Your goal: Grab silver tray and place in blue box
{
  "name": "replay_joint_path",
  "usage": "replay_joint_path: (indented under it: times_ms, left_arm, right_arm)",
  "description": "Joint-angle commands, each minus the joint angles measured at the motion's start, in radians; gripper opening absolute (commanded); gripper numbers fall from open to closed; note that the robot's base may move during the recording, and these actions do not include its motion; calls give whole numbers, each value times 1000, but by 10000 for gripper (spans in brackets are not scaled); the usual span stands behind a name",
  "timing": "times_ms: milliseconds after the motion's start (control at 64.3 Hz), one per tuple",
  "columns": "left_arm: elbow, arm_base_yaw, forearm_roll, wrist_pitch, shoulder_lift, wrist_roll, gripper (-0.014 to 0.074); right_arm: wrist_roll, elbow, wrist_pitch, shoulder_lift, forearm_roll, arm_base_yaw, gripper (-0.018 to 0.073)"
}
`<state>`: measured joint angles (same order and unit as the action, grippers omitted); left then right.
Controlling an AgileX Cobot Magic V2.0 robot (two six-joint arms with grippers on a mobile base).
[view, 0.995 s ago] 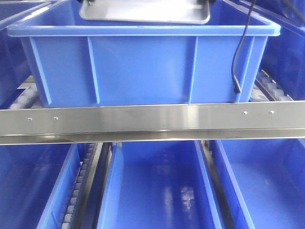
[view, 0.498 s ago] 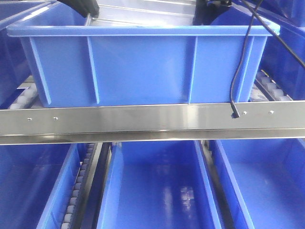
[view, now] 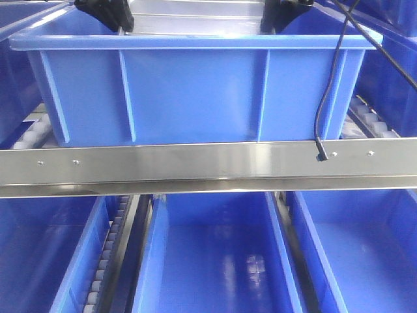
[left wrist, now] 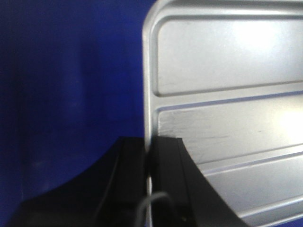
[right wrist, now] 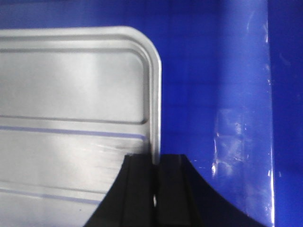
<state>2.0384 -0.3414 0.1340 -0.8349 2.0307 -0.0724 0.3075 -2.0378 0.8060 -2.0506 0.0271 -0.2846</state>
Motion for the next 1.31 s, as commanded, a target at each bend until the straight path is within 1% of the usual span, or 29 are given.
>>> replay_joint_path:
  times_ms: [0,93,202,731,855,886,948,1042,1104,1135,1228,1291]
  left_arm:
    - [37,-34,130,95,-52,0,-6]
    - [37,-34,130,114,-52,0,-6]
    - [37,-34,103,113,-52,0,-6]
    - [37,-34,103,122,-40,0,-6]
    - [37,-34,103,151,-40,0,-6]
    - [37,-34,103,158,-40,0,-6]
    - [37,-34,103,166,-40,0,-6]
    - [37,-34,103,166,-40,0,-6]
    - [37,-32,99,166,-40,0,-6]
    - [37,-25,99,166,-40,0,-6]
    - [37,-13,97,166,-40,0,4]
    - [37,-2,97,164,-40,0,64]
  right_arm:
    - [-2,-54,-173,75,138,-27,57]
    - [-2,-54,-173,75,138,-27,57]
    - [-2,-54,-171,77,144,-28,57]
    - [-2,-54,-175,78,152,-27,60]
    - [-2,-54,-172,78,152,-27,66]
    - [-2,-54,-171,78,152,-27,81]
    - [-2,-54,-168,78,152,-27,160]
    - [-2,-54,-170,78,152,-27,333]
    - [-2,-54,-172,78,152,-27,407]
    - [-2,-54,-172,78,152,-27,434]
    - [-2,-54,-172,78,152,-27,446]
    - [-2,-54,-172,78,152,-27,446]
